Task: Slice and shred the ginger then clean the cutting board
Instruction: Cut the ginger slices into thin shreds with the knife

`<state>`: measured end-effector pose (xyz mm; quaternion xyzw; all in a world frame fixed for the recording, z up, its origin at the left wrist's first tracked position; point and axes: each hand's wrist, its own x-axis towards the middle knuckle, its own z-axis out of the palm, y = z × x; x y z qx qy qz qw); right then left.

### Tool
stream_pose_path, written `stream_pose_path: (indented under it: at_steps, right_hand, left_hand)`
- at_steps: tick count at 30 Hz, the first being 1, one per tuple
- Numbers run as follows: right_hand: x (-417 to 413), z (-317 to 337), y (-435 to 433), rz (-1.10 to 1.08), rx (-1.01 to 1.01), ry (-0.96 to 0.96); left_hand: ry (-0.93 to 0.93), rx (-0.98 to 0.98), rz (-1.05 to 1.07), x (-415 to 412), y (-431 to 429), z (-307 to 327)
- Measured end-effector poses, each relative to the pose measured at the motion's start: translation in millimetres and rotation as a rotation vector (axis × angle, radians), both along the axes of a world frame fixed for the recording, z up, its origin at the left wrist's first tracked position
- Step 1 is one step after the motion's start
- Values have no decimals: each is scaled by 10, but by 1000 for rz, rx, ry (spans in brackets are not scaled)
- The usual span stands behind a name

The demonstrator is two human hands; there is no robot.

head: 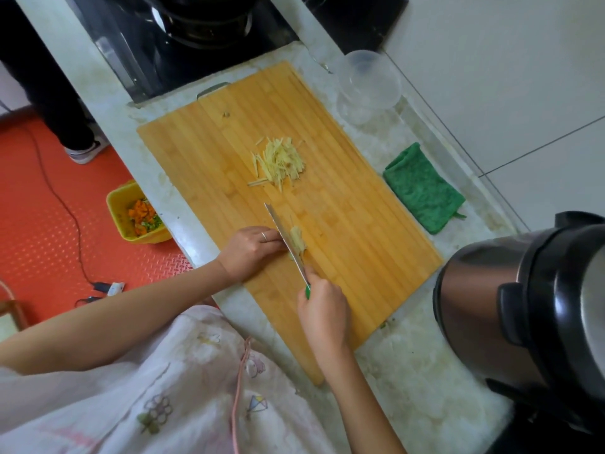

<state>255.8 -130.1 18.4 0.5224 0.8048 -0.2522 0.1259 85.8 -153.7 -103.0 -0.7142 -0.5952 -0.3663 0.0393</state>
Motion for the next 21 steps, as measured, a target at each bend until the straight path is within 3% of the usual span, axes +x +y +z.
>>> stream_pose_path:
  at_steps: [21]
  right_hand:
    - [-130,-102,33,-62,-18,24]
  left_hand:
    - [-11,-7,-8,-11,-12,-14]
